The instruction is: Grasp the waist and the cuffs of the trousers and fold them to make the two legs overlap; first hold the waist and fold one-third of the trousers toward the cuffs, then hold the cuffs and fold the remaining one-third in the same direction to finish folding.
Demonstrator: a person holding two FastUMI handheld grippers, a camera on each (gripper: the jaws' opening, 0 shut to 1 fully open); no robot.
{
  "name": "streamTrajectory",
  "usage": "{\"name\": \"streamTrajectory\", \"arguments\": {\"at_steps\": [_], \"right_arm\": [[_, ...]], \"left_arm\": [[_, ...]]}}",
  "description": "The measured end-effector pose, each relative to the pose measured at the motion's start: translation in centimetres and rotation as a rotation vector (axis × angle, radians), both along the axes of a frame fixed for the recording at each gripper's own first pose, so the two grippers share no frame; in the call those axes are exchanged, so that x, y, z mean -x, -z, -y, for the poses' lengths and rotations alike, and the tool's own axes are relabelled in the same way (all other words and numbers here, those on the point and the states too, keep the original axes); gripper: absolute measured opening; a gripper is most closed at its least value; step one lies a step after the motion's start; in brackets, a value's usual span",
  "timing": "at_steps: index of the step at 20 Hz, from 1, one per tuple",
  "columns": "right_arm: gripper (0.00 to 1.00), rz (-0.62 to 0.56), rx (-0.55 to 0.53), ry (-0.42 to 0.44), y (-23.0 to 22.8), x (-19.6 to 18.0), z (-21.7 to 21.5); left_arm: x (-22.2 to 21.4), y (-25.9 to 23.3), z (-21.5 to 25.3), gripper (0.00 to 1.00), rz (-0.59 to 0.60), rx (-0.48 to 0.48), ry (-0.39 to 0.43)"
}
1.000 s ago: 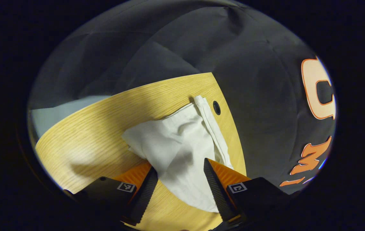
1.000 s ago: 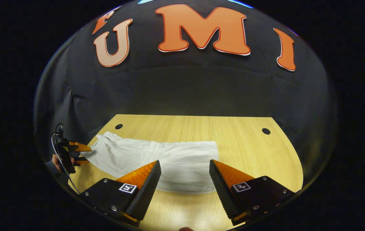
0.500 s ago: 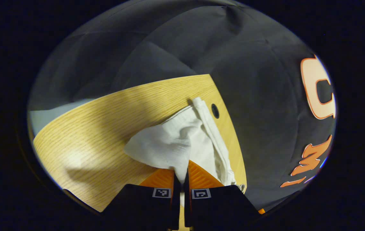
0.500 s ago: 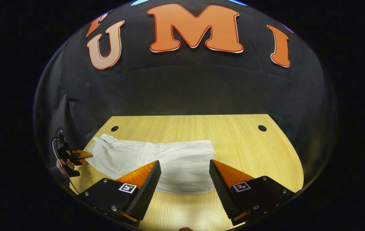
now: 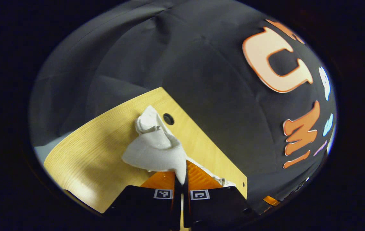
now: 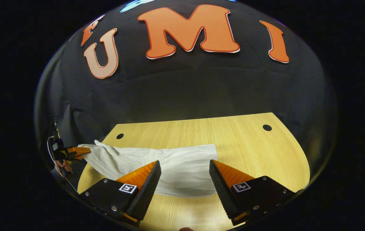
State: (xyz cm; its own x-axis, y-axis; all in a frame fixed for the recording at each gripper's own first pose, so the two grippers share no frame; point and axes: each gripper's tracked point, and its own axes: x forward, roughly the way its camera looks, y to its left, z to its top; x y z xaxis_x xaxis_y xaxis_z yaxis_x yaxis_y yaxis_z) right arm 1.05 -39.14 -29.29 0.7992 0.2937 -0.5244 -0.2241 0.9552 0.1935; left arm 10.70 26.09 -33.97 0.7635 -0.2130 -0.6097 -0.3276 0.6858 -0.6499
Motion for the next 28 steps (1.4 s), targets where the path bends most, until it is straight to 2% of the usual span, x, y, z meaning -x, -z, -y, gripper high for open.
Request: {"name": "streamTrajectory", "arguments": {"at_steps": [2, 7, 15, 19, 24, 27, 28], "right_arm": [[0.92, 0.011, -0.003, -0.004, -0.5, -0.1, 1.1], [0.92, 0.024, -0.011, -0.012, -1.2, 0.0, 3.6], [0.93, 0.056, -0.046, 0.02, -2.0, 0.4, 9.1], [0.93, 0.068, -0.033, 0.041, -1.8, 1.1, 12.4], [0.93, 0.054, -0.046, 0.086, -1.0, 1.7, 16.6], [0.93, 0.05, -0.057, 0.122, -0.7, 1.8, 19.0], [0.93, 0.048, -0.061, 0.131, -0.6, 1.8, 19.7]], "left_arm": [[-0.6, -2.7, 1.9, 0.04, 0.044, -0.03, 0.043], [-2.9, -8.7, 9.0, 0.07, 0.136, -0.104, 0.169], [-5.7, -13.0, 22.9, 0.06, 0.202, -0.212, 0.38], [-6.4, -12.2, 31.9, 0.06, 0.202, -0.289, 0.515], [-4.9, -6.7, 43.4, 0.05, 0.173, -0.406, 0.765], [-1.5, -3.8, 47.5, 0.17, 0.137, -0.386, 0.914], [-0.1, -3.1, 49.3, 0.29, 0.131, -0.355, 0.96]]}}
